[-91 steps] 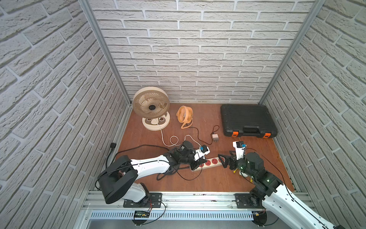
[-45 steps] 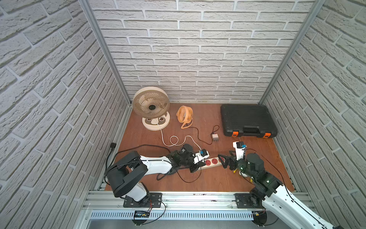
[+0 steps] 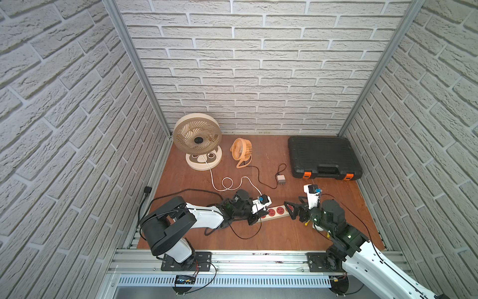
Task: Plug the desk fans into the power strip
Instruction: Insert the plug into the socket.
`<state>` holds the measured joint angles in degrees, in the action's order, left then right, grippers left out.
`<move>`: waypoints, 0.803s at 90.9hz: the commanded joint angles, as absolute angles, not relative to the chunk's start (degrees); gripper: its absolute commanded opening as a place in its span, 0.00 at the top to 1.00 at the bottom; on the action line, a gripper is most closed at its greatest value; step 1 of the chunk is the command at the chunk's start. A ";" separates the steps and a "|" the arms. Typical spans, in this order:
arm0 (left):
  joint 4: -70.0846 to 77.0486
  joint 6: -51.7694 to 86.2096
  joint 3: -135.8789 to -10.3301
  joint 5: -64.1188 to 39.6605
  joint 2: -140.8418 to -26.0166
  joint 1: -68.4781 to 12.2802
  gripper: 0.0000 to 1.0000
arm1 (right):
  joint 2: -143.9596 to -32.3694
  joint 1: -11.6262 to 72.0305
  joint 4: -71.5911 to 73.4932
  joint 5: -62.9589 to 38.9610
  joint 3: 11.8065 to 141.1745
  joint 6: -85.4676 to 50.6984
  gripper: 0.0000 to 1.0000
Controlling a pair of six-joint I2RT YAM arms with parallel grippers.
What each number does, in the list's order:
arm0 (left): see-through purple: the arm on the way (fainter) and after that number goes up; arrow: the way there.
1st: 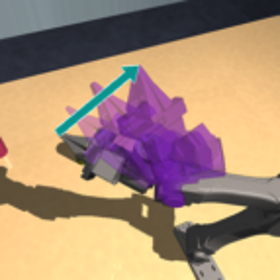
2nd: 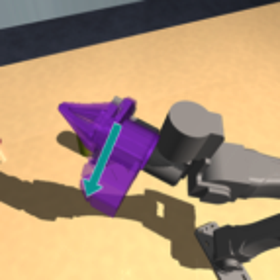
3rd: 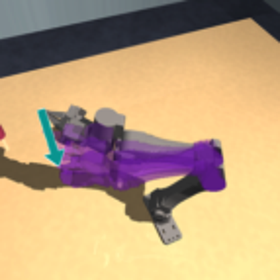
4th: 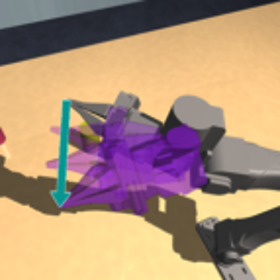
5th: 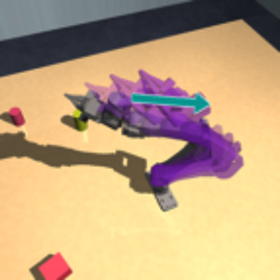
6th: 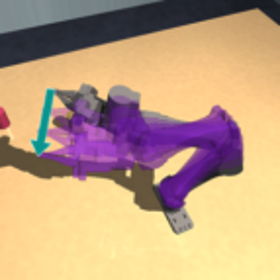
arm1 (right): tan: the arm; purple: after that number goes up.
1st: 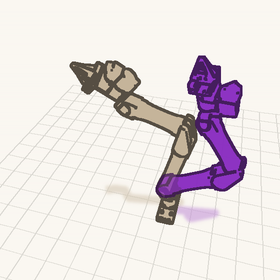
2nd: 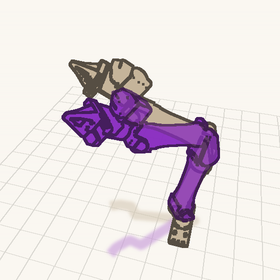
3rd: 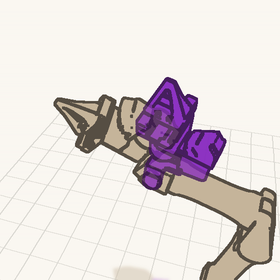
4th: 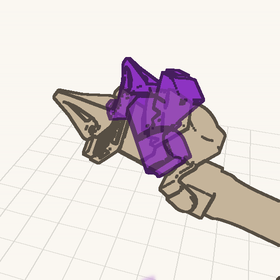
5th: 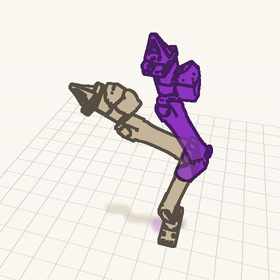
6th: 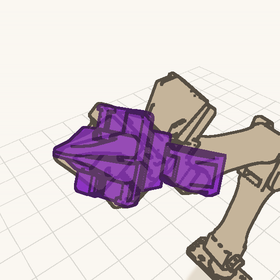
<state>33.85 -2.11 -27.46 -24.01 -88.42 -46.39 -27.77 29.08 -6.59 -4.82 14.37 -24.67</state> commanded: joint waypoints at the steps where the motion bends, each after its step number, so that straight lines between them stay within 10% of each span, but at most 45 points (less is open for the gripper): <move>1: 33.74 -1.29 -25.89 -23.07 -86.81 -45.92 1.00 | -27.88 28.92 -3.43 -5.35 13.62 -24.34 0.00; 73: 38.48 1.15 -26.38 -21.83 -91.47 -47.80 1.00 | -28.55 28.91 -2.55 -6.56 13.62 -24.32 0.00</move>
